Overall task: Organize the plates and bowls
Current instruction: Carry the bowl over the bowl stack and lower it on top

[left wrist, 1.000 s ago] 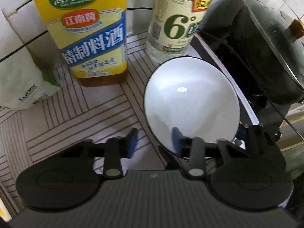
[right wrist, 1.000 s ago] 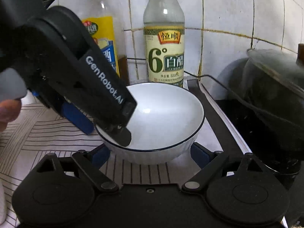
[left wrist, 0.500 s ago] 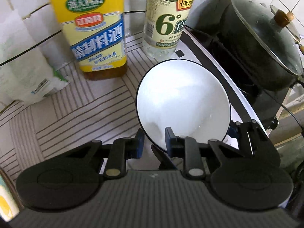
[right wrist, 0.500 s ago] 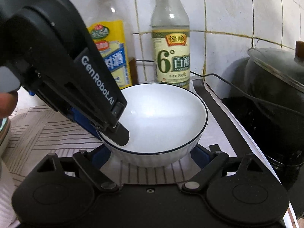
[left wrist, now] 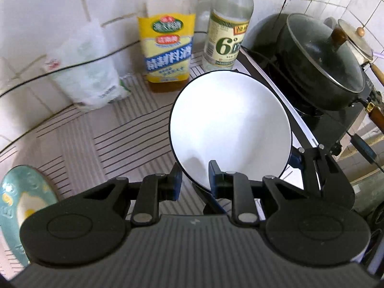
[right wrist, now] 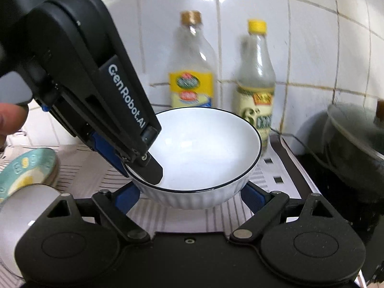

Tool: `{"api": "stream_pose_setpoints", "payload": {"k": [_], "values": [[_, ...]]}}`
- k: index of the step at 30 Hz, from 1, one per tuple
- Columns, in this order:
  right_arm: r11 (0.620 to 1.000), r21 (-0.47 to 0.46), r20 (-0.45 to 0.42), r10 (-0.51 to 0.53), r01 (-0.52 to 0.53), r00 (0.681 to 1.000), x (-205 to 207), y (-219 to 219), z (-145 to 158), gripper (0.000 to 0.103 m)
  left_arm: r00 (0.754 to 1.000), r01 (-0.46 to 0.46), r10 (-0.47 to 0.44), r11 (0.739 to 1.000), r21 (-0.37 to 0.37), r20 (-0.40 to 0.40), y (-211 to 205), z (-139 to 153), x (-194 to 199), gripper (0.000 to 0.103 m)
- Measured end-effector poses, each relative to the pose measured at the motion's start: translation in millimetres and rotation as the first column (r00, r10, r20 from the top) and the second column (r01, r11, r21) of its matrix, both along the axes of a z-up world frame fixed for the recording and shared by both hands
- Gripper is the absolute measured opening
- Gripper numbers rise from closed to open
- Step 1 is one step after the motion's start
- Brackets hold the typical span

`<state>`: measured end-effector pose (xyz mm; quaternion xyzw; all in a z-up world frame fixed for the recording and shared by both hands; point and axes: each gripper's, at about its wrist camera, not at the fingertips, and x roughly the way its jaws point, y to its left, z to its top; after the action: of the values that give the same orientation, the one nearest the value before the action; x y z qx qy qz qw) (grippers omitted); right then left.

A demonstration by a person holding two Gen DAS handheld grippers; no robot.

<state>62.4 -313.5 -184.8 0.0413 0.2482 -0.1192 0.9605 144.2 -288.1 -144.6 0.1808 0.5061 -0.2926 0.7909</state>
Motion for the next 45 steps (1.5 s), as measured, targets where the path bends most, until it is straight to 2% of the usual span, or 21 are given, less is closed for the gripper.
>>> {"api": "stream_pose_setpoints", "payload": {"k": [9,18,24,30,45], "values": [[0.989,-0.099,0.027,0.112,-0.108,0.993,-16.4,39.0,38.4,0.093,0.996,-0.079,0.080,0.996,-0.036,0.026,48.7,35.0,-29.0,0.021],[0.971,-0.076,-0.005,0.227,-0.227,0.974,-25.4,79.9,54.0,0.093,0.985,-0.171,0.171,0.985,-0.025,-0.009,100.6,43.6,-45.3,0.022],[0.956,-0.009,-0.053,0.294,-0.295,0.954,-25.2,96.7,52.2,0.093,0.974,-0.221,0.221,0.975,0.003,-0.042,125.5,35.7,-52.0,0.022],[0.929,0.052,-0.114,0.370,-0.367,0.922,-25.9,108.5,45.8,0.093,0.966,-0.249,0.251,0.968,0.038,-0.068,141.3,20.5,-57.2,0.022],[0.910,0.081,-0.193,0.414,-0.406,0.890,-12.0,117.6,27.2,0.093,0.938,-0.295,0.304,0.952,0.077,-0.165,154.3,-10.1,-41.0,0.021]]}}
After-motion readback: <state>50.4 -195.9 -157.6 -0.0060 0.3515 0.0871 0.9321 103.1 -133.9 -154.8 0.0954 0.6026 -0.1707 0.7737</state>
